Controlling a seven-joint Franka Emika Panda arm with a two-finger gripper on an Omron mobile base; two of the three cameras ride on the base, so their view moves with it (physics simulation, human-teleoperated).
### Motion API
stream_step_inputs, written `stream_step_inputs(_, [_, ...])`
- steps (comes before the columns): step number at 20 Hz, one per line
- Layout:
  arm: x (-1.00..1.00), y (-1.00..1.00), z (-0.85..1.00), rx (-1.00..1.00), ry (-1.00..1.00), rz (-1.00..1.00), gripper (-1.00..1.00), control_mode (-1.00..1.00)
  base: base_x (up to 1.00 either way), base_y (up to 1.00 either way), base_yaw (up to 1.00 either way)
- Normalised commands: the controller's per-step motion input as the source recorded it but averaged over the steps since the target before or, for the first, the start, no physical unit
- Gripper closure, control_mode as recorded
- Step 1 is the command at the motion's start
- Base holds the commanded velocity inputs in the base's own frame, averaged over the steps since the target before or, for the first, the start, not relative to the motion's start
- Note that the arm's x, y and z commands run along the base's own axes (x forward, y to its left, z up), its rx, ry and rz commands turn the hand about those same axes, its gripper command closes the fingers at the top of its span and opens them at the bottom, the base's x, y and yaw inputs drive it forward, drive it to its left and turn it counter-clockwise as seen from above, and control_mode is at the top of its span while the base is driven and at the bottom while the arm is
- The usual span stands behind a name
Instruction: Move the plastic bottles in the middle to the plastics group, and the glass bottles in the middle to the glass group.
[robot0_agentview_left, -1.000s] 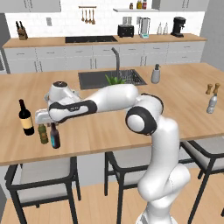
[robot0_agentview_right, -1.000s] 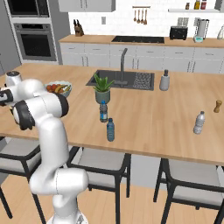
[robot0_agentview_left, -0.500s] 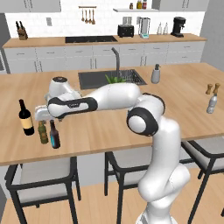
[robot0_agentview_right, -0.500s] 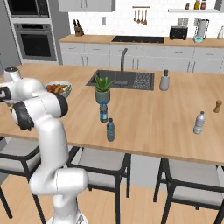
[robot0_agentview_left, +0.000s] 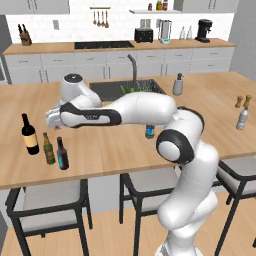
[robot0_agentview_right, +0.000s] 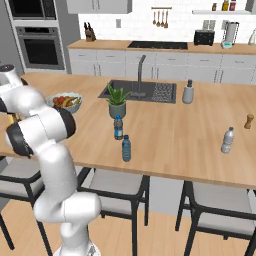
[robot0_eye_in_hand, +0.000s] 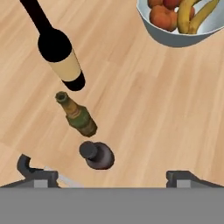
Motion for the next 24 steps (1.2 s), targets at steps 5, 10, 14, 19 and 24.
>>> stream_step_inputs(5, [-0.43, -0.94, 0.01, 0.0, -0.09, 0.0, -1.0, -1.0, 0.0, 0.0, 0.0])
stream_step_inputs(10, [-0.37, -0.97, -0.04, 0.01, 0.0, 0.0, -1.0, -1.0, 0.0, 0.0, 0.0])
stream_step_inputs(14, [-0.27, -0.99, 0.0, 0.12, 0.03, 0.0, -1.0, -1.0, 0.0, 0.0, 0.0])
stream_step_inputs(19, [-0.26, -1.0, 0.0, 0.15, 0.0, 0.0, -1.0, -1.0, 0.0, 0.0, 0.0])
stream_step_inputs(24, [-0.4, -0.92, -0.07, 0.13, 0.0, -0.07, -1.0, -1.0, 0.0, 0.0, 0.0])
